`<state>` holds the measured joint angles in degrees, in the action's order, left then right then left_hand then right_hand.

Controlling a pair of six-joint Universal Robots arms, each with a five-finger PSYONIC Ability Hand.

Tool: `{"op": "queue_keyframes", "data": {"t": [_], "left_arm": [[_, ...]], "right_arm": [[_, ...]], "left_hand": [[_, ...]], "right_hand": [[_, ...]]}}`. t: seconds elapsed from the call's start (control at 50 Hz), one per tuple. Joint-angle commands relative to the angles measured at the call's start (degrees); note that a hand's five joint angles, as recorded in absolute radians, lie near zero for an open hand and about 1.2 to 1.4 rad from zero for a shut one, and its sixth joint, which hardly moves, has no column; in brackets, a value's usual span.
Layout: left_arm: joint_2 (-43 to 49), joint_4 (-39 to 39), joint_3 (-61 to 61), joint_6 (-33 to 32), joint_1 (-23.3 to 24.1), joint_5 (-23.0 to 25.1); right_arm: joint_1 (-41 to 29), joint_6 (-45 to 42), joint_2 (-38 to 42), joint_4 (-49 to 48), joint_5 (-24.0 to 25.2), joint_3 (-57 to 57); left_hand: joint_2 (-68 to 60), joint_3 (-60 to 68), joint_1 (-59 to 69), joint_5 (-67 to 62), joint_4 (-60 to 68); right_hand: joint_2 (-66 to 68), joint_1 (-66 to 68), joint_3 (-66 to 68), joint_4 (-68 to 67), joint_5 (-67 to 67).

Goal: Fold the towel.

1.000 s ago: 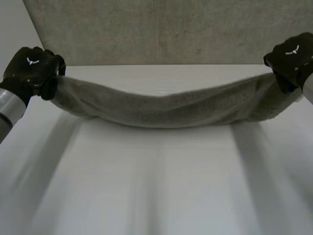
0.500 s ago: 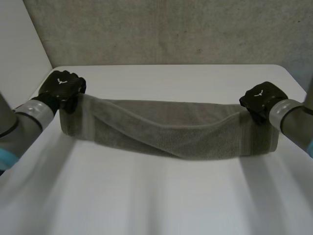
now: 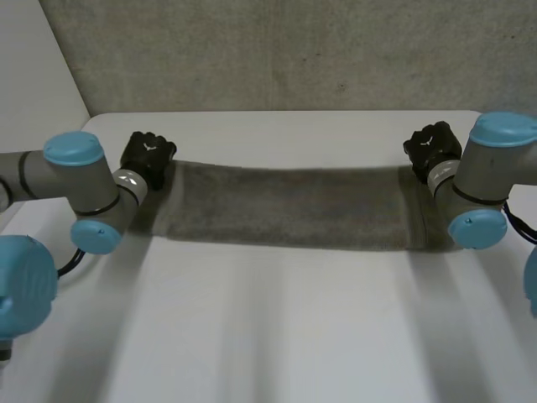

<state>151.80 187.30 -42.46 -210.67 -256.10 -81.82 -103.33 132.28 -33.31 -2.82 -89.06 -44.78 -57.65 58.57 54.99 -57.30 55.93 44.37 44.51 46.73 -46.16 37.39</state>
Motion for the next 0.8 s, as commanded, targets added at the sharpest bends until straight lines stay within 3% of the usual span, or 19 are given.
{"op": "queue_keyframes", "data": {"t": [0.02, 0.18, 0.24, 0.28, 0.4, 0.44, 0.58, 0.8], "left_arm": [[1.7, -3.2, 3.8, -0.4, 1.7, -2.2], [-2.0, -4.4, 2.2, 0.8, 1.7, -5.1], [-5.8, -4.6, -0.9, 2.4, 1.6, -4.8], [-10.9, -4.0, -5.2, 5.3, 1.4, -4.4], [-19.4, -2.2, -14.0, 9.8, 1.4, -3.9], [-25.7, 1.5, -22.0, 11.1, 1.3, -2.5], [-35.8, 10.7, -37.9, 11.5, 1.3, 0.8], [-44.4, 15.5, -54.9, 14.6, 1.7, 1.3]], "right_arm": [[-0.3, 0.3, 1.9, 0.1, -0.5, 2.2], [-0.2, 7.2, -4.1, -0.3, -0.5, -0.5], [0.1, 10.6, -10.4, -0.7, -0.2, -4.5], [0.4, 12.1, -17.5, -0.7, 0.2, -9.1], [0.5, 11.6, -25.1, 0.9, 0.3, -16.4], [0.5, 11.1, -28.7, 4.4, 1.0, -21.6], [0.6, 11.7, -31.5, 11.4, 1.7, -29.5], [4.9, 12.2, -30.6, 7.9, 8.3, -40.0]], "left_hand": [[47.4, -48.4, -44.8, 57.1, -45.7], [47.4, -48.4, -44.8, 57.1, -45.7], [46.9, -47.8, -44.3, 56.6, -45.2], [45.9, -46.8, -43.3, 55.6, -44.2], [45.8, -46.7, -43.1, 55.4, -44.0], [45.4, -46.3, -42.8, 55.1, -43.7], [45.9, -46.8, -43.3, 55.6, -44.2], [46.3, -47.2, -43.6, 55.9, -44.5]], "right_hand": [[-34.4, -34.5, -36.7, 36.2, -37.4], [-34.4, -34.5, -36.7, 36.2, -37.4], [-34.4, -34.5, -36.7, 36.2, -37.4], [-34.4, -34.5, -36.7, 36.2, -37.4], [-34.4, -34.5, -36.7, 36.2, -37.4], [-34.4, -34.5, -36.7, 36.2, -37.4], [-32.0, -32.1, -34.3, 33.8, -35.0], [-21.8, -22.0, -24.2, 23.6, -24.9]]}}
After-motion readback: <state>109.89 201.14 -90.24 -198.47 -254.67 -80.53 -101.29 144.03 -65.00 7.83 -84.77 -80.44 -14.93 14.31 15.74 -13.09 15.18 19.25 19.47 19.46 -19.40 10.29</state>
